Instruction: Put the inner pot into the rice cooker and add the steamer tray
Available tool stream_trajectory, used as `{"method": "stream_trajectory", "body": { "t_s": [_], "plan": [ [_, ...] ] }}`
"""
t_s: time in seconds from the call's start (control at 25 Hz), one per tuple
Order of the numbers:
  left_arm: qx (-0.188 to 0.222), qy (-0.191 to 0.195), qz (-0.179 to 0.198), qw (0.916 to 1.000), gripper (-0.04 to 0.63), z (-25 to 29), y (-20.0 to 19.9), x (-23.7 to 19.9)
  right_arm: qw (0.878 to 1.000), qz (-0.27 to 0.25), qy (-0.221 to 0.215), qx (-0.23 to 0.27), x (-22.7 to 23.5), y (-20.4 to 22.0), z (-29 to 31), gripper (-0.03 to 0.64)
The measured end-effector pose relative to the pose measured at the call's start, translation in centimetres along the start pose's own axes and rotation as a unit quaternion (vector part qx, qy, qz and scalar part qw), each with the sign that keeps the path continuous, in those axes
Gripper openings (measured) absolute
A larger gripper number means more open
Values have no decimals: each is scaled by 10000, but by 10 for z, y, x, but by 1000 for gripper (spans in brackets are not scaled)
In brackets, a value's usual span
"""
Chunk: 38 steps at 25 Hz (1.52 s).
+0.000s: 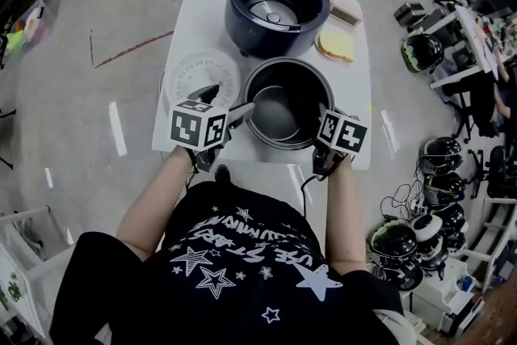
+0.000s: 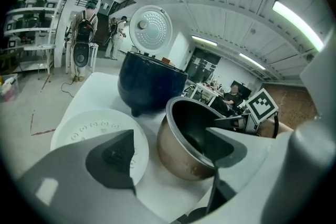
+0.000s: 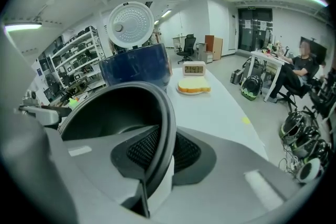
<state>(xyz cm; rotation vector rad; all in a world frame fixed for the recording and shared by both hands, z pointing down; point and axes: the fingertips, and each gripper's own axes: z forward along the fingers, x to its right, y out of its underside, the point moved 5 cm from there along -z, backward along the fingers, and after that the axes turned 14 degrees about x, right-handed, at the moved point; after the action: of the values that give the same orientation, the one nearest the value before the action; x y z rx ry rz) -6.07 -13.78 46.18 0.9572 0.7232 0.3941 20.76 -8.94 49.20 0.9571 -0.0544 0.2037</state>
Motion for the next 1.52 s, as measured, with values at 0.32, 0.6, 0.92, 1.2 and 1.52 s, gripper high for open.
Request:
{"method": "stream_trajectory", "body": {
  "t_s": [0.32,0.6,0.92,1.2,1.52],
  "plan": [
    [-711,170,-410,9965,364,35,20,4,9998,-16,14,220,-6,-4,-7,91],
    [-864,179,-211,9959,186,42,19,8,9996,-61,35,290,-11,-10,-10,91],
    [-915,-111,215,9955,122,32,15,11,9991,-83,140,402,-18,-15,-25,79],
    [-404,-28,422,9983,104,8,-22,23,9955,-220,64,924,-30,-48,-54,80],
    [285,171,672,9972,104,-33,-74,30,9856,-317,-141,1658,-60,-98,-89,82]
  ]
}}
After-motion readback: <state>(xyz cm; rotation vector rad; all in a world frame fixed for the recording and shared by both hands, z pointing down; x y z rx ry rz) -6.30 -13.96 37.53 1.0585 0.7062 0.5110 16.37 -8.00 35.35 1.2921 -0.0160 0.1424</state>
